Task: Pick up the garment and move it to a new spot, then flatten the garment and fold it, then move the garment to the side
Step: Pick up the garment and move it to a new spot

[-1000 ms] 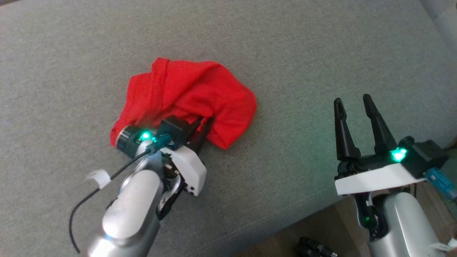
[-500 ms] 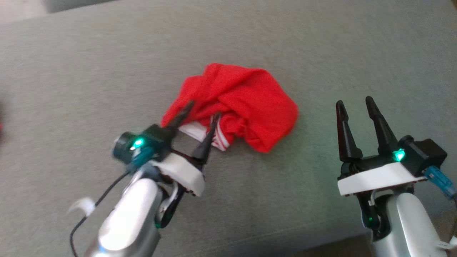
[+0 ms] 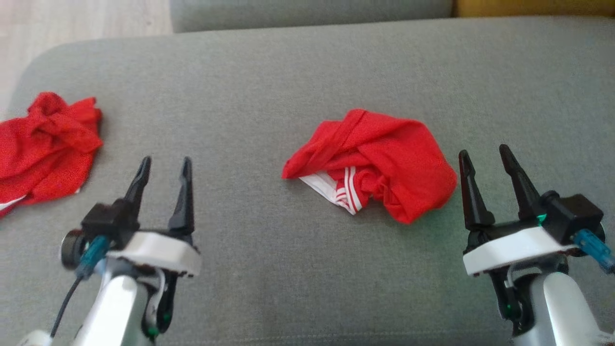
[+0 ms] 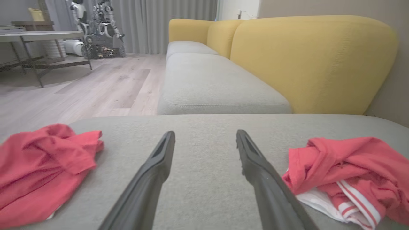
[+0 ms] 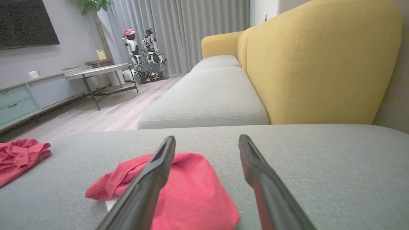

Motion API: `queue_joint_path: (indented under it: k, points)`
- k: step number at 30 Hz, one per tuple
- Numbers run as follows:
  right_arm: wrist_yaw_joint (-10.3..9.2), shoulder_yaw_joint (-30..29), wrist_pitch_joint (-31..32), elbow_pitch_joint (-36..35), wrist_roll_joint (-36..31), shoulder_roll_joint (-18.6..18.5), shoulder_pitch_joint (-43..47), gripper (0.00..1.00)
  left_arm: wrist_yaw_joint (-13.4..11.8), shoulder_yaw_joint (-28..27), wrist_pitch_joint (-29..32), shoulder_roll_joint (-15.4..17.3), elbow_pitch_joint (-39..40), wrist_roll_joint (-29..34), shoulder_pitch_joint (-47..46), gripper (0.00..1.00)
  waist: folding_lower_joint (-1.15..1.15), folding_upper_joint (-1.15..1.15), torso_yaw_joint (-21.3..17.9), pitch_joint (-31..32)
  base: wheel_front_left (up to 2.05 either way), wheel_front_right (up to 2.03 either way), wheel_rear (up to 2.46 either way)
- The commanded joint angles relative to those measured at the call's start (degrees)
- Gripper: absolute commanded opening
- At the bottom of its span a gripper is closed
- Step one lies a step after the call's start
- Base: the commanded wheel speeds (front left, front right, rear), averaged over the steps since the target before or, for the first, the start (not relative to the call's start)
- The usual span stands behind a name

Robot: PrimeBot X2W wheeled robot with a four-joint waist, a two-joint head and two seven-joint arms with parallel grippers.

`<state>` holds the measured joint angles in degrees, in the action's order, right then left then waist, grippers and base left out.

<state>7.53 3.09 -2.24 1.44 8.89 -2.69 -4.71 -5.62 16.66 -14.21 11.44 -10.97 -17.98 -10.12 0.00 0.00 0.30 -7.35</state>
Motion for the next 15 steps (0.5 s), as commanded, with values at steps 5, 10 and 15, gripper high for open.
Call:
queue_joint_path:
  k: [5,10,15]
  points:
    - [-0.04,0.63,1.5,-2.94,-1.37,-0.19,0.86,1.0,-0.39,-2.48,-0.61,2.16,3.6,-0.2,1.91,1.0,0.0,0.0,0.99,2.65,0.0,0.0,0.0]
    - [-0.04,-0.3,2.25,-3.45,-1.87,-0.19,3.03,1.0,-0.44,-2.02,-0.54,2.3,4.41,-0.52,3.98,1.0,0.0,0.0,0.87,4.23,0.0,0.0,0.0]
    - [-0.04,-0.43,2.92,-3.68,-1.92,-0.19,4.89,1.0,-0.94,-1.4,0.11,2.54,5.54,-0.46,6.24,1.0,0.0,0.0,0.53,6.01,0.0,0.0,0.0]
